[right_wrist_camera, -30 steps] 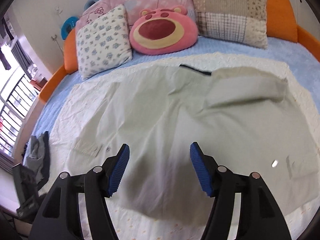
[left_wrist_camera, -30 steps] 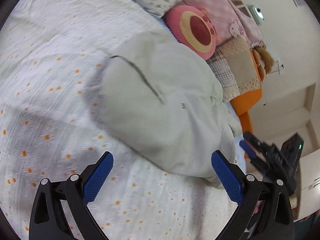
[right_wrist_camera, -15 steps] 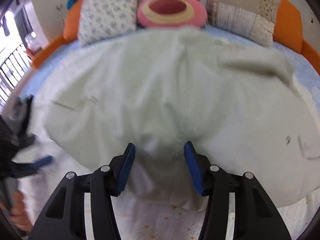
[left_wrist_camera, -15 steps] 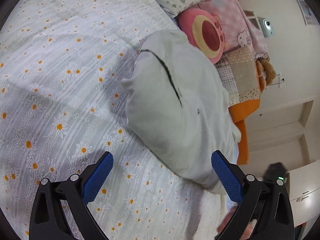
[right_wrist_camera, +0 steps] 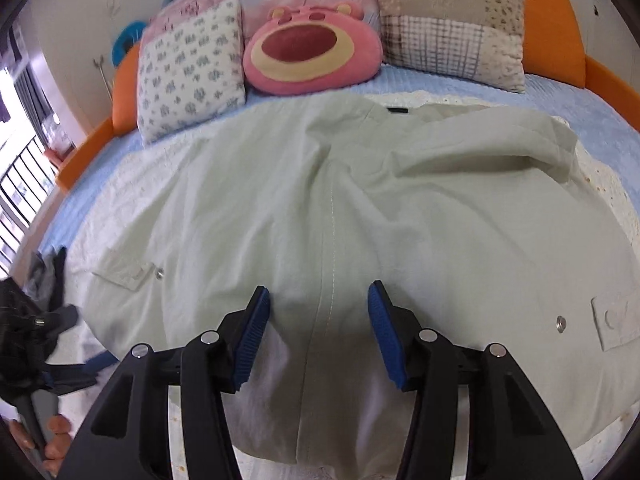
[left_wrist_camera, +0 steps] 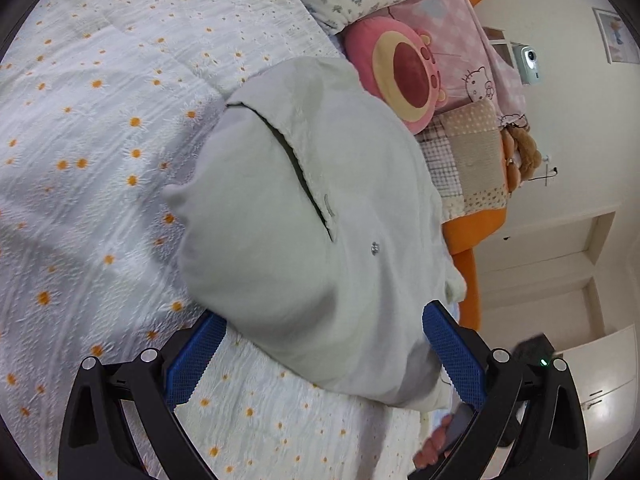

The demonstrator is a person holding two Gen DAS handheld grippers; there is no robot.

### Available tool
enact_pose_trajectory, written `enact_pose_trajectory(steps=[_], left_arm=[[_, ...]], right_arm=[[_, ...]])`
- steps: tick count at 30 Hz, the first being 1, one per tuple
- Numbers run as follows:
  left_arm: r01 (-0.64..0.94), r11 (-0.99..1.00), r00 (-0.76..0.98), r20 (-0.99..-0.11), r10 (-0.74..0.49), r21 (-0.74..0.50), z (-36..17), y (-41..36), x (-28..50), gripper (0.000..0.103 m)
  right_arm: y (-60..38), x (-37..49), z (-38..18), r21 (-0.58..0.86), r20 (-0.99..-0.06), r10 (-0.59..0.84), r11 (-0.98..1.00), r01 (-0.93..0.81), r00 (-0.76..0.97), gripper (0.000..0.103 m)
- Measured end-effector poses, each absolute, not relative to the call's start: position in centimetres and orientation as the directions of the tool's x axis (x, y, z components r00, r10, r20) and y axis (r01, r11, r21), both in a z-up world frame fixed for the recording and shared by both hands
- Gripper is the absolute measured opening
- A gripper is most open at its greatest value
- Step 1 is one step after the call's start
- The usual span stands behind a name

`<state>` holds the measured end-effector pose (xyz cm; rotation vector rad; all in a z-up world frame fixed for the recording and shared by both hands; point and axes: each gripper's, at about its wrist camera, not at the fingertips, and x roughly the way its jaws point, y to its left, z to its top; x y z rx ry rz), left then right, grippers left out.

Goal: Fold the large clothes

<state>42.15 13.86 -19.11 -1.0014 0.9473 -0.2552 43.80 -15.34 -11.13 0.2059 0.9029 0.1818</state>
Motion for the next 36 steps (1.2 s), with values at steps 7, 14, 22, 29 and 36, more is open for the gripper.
enact_pose_trajectory(steps=[7,14,22,29,36], left_arm=[[-0.229,0.619,0.623,-0.602,-0.500,-0.751,-19.6,12.7,42.5,0.099],[-0.240,0.626,0.635,-0.607,-0.477,-0.742,-18.3,12.0,45.2,0.100],[-0.198,0.695,0.615,-0.640,-0.461,-0.691,-19.1,9.9,44.6,0.093],[-0.229,0.614,0.602,-0.606,-0.521,-0.755,-18.9,12.0,46.5,0.074],[-0.222,0.677,0.595,-0.648,-0.476,-0.701,-17.9,12.5,46.4,0.025]], right_arm=[[-17.0,43.2,-11.3,0.332,-0.745,0.318,0.939,-0.088,0.586,0.051],[-16.5,42.7,-11.6,0.309,-0.741,0.322,0.943,-0.126,0.589,0.058],[-17.1,42.8,-11.9,0.358,-0.720,0.354,0.926,-0.117,0.597,0.058],[-20.3,40.6,-9.7,0.468,-0.641,0.398,0.881,-0.076,0.656,0.067],[-21.3,40.8,-7.9,0.463,-0.595,0.411,0.878,-0.123,0.690,0.039]])
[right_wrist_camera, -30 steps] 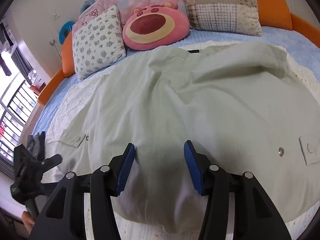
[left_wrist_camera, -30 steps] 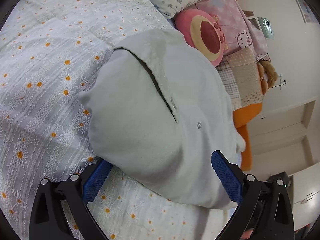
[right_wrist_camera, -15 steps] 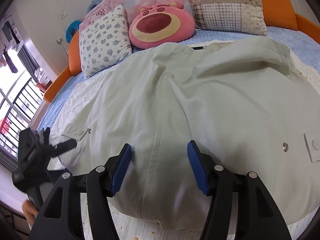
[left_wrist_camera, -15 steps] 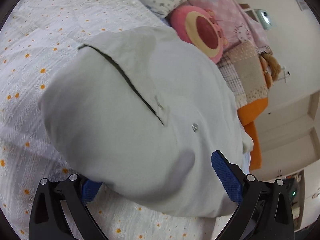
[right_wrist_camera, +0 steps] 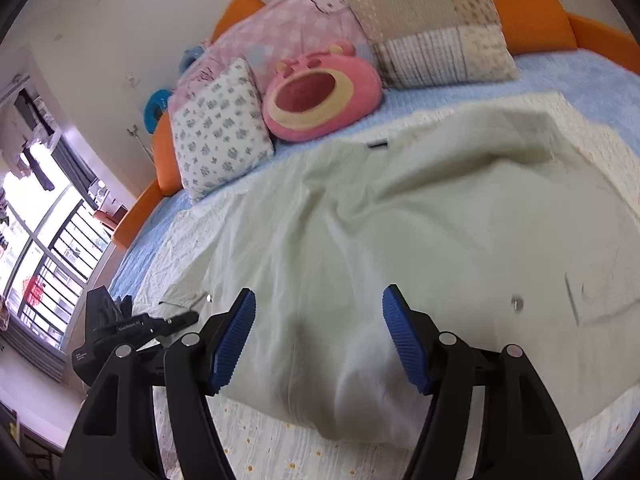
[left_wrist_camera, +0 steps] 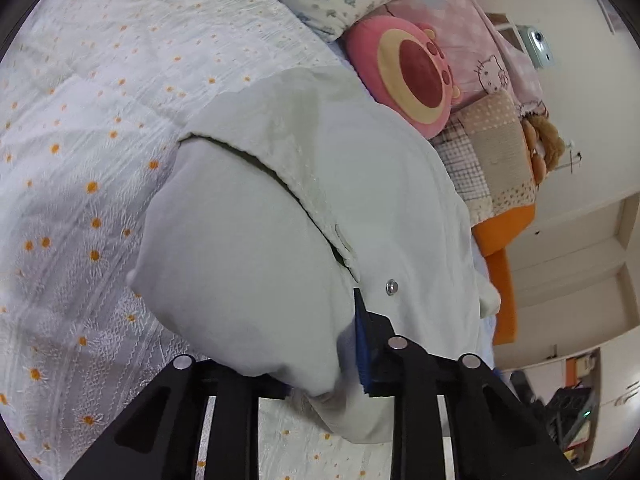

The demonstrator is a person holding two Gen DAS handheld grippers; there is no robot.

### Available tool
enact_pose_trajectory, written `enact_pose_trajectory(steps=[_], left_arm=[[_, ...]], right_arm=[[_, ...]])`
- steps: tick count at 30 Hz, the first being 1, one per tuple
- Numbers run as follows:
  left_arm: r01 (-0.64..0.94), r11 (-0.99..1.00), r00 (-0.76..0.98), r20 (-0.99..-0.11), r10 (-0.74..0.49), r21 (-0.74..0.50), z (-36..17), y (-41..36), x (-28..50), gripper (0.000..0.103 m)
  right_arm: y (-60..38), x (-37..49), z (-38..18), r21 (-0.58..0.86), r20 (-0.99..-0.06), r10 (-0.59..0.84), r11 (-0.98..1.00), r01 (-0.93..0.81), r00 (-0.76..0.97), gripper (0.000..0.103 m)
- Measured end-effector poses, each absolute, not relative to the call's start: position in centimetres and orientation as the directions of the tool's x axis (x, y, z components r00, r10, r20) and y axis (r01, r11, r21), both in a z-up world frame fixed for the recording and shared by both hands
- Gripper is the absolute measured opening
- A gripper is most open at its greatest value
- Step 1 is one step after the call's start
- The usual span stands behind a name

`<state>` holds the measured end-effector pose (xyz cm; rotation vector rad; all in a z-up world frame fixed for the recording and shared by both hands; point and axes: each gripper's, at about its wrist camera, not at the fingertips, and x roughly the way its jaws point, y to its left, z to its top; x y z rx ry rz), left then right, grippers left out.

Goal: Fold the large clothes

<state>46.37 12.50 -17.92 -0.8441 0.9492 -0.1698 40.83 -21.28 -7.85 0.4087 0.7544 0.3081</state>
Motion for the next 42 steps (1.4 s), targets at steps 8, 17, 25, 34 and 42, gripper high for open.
enact_pose_trajectory(steps=[8,17,25,34,42], left_arm=[[-0.097,0.790,0.629,-0.652,-0.423,-0.606,-11.5,9.1,46.9,0.019],[0.026,0.919,0.627,-0.710,-0.321,-0.393,-3.3,1.7,47.6,0.016],[0.182,0.962,0.614,-0.741,-0.272,-0.203,0.5,-8.2,47.5,0.013],[0.411,0.908,0.626,-0.700,-0.344,-0.078,3.3,-20.7,42.9,0.014],[0.534,0.845,0.560,-0.739,-0.376,-0.026,0.2,-30.3,41.2,0.014]], right_arm=[[-21.3,41.2,-8.5,0.514,-0.574,0.437,0.851,-0.111,0.693,0.017],[-24.0,38.8,-13.2,0.737,-0.407,0.515,0.673,-0.062,0.754,0.017],[-21.9,37.8,-17.0,0.676,-0.510,0.475,0.737,-0.007,0.717,0.015],[-25.6,32.2,-16.3,0.714,-0.451,0.385,0.697,0.067,0.805,0.018],[-34.2,23.9,-16.5,0.784,-0.424,0.232,0.577,0.227,0.875,0.018]])
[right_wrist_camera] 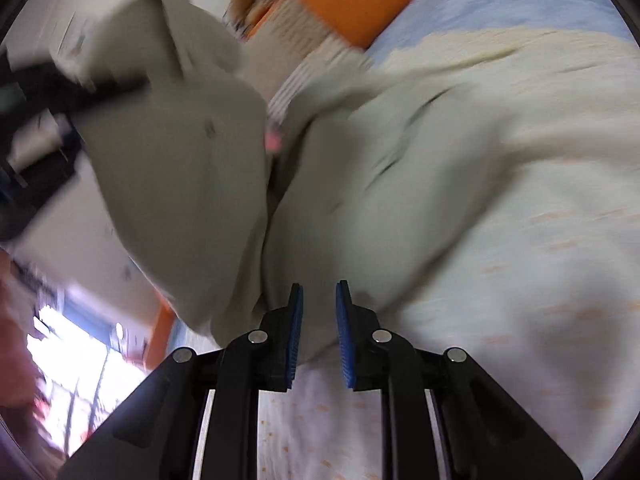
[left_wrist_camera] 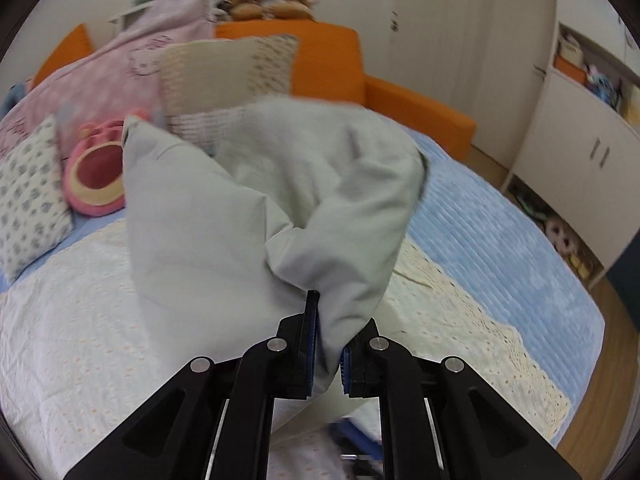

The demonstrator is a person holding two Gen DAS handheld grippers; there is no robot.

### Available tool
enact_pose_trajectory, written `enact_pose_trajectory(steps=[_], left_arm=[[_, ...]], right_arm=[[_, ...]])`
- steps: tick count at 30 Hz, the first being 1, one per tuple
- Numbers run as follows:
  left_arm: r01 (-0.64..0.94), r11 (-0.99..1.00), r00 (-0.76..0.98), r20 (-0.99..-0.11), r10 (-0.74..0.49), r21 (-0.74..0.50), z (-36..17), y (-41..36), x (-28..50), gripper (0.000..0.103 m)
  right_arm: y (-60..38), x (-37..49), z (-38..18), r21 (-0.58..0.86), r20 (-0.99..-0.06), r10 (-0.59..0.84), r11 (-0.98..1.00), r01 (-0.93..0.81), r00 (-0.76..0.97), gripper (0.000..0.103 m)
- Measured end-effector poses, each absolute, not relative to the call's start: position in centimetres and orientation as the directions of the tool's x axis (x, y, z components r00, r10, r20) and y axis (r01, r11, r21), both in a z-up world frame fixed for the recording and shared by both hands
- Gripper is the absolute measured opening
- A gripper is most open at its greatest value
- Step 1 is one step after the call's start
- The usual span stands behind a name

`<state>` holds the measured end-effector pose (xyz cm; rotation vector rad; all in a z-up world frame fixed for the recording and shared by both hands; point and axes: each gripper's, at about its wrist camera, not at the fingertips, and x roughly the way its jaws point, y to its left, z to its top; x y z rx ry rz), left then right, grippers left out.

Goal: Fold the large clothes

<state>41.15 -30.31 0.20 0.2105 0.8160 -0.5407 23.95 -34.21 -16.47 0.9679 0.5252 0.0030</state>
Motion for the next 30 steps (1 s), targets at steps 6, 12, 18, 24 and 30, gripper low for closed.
enact_pose_trajectory(steps=[6,12,18,24,30], left_arm=[[0.540,0.829,0.550,-0.807,-0.215,0.146,-7.8,-36.4,41.9,0.015],[0.552,0.805,0.542,-0.827,-0.150,0.217,-13.8,-38.0,41.0,0.017],[0.573,0.778,0.595,-0.784,-0.179,0.257,-14.6,-37.6,39.1,0.019],[0.574,0.799,0.602,-0.754,-0.264,0.179,-14.9,-36.2,38.7,0.021],[0.577,0.799,0.626,-0.719,-0.302,0.166,-14.9,-35.9,38.3,0.025]], right_arm=[[-40.5,16.7,-14.2,0.771,-0.400,0.118,0.580,0.264,0.909,0.019],[-43.0,15.6,-11.7,0.678,-0.429,0.045,0.675,0.289,0.902,0.020],[-44.9,25.3,-4.5,0.542,-0.472,0.096,0.816,0.202,0.877,0.098],[-43.6,40.4,1.6,0.608,-0.532,0.480,0.790,-0.080,0.697,0.097],[-41.1,53.8,-1.8,0.499,-0.752,0.412,0.866,0.037,0.514,0.096]])
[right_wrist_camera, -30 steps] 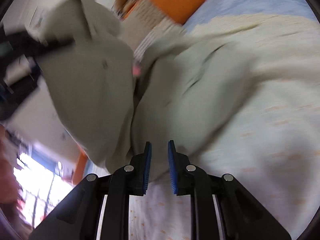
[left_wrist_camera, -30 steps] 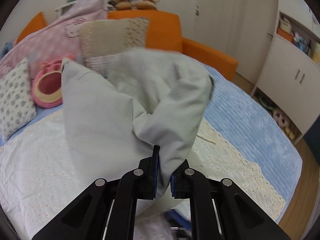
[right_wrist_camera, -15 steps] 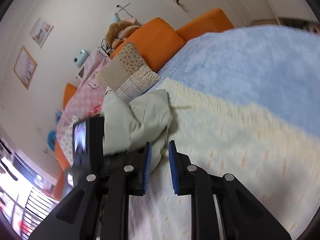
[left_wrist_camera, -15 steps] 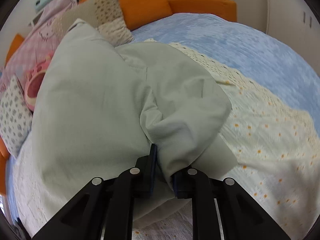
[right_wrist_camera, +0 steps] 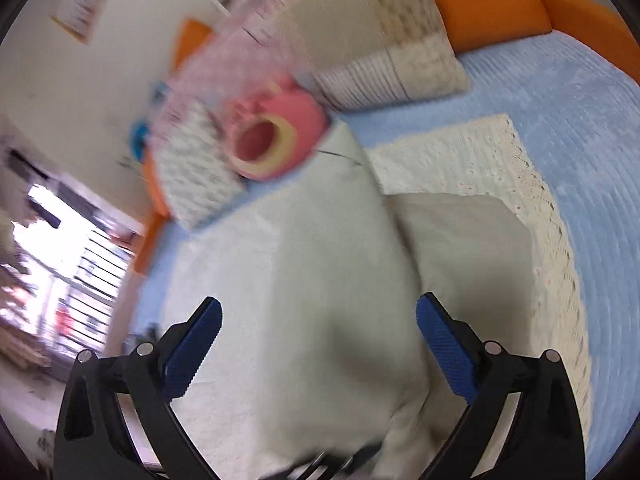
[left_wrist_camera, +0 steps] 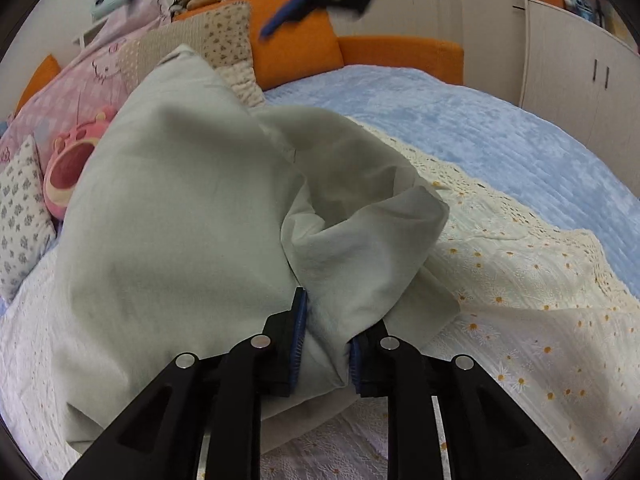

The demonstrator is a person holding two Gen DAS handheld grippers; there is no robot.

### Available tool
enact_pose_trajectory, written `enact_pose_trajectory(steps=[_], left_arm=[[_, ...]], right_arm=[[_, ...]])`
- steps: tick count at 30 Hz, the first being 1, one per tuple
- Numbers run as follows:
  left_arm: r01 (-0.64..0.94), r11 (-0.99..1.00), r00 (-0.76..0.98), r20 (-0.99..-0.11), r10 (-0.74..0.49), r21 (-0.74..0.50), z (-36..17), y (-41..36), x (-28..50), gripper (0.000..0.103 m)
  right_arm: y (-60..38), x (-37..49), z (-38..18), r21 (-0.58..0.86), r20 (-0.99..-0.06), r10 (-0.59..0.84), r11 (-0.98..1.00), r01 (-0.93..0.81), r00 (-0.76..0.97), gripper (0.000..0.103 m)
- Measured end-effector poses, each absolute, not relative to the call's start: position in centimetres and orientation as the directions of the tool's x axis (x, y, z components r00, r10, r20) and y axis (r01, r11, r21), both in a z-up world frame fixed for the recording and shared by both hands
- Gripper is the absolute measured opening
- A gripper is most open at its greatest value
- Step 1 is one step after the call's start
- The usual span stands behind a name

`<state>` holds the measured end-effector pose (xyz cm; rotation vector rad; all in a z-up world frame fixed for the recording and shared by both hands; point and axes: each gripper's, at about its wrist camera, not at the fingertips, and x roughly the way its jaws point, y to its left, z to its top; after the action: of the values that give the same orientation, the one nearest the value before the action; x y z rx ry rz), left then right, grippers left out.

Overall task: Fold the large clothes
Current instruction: 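Grasp the bundle edge with the right tool and fold it over while the left tool releases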

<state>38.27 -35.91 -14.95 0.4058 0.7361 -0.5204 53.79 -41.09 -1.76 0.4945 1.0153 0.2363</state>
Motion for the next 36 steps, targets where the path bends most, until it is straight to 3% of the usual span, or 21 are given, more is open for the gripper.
enact_pose_trajectory(steps=[2,5,8,11,12,14,15,17,18,21,28,32,36], left_arm=[[0.594,0.775,0.652,-0.694,-0.304,0.218,-15.1,-36.1,37.5,0.037],[0.602,0.738,0.697,-0.652,-0.299,0.305,-15.6,-36.2,36.1,0.054],[0.602,0.716,0.719,-0.629,-0.295,0.354,-16.1,-36.4,35.3,0.058],[0.624,0.723,0.684,-0.655,-0.322,0.296,-15.7,-36.1,36.0,0.058],[0.629,0.722,0.677,-0.659,-0.328,0.287,-15.6,-36.0,36.2,0.058],[0.633,0.714,0.678,-0.659,-0.325,0.299,-15.4,-35.8,36.2,0.061],[0.639,0.710,0.673,-0.662,-0.329,0.298,-15.3,-35.7,36.0,0.065],[0.673,0.691,0.641,-0.674,-0.367,0.264,-14.8,-35.3,35.4,0.082],[0.686,0.684,0.633,-0.667,-0.392,0.249,-14.2,-34.9,34.7,0.083],[0.691,0.682,0.656,-0.603,-0.454,0.238,-12.1,-33.4,32.2,0.092],[0.671,0.738,0.656,-0.522,-0.545,0.072,-5.1,-28.2,32.0,0.093],[0.583,0.810,0.733,-0.470,-0.492,0.063,-2.2,-26.2,35.3,0.100],[0.471,0.879,0.830,-0.375,-0.413,0.075,-0.8,-24.5,39.6,0.100]], right_arm=[[-40.2,55.3,-2.9,0.428,-0.792,0.346,0.902,0.054,0.502,0.096],[-38.9,57.3,-4.9,0.438,-0.807,0.387,0.899,0.011,0.446,0.096],[-37.7,58.5,-6.1,0.442,-0.822,0.409,0.897,-0.008,0.395,0.096],[-36.2,59.0,-5.6,0.501,-0.786,0.470,0.865,-0.031,0.403,0.097],[-35.6,59.1,-5.3,0.485,-0.792,0.459,0.874,-0.043,0.403,0.086],[-34.3,59.0,-5.0,0.421,-0.828,0.410,0.905,-0.059,0.382,0.041],[-34.3,58.6,-4.5,0.428,-0.824,0.409,0.903,-0.044,0.392,0.034],[-34.4,57.9,-3.6,0.429,-0.815,0.401,0.903,-0.029,0.417,0.025],[-34.3,57.6,-3.1,0.409,-0.817,0.385,0.912,-0.040,0.429,0.022],[-34.8,56.0,-1.3,0.341,-0.825,0.328,0.938,-0.058,0.459,0.019],[-41.0,53.8,-2.3,0.361,-0.824,0.309,0.932,0.019,0.475,0.017],[-45.0,52.1,-6.2,0.453,-0.800,0.360,0.887,0.091,0.479,0.018],[-47.0,51.0,-9.9,0.507,-0.776,0.374,0.849,0.150,0.508,0.018]])
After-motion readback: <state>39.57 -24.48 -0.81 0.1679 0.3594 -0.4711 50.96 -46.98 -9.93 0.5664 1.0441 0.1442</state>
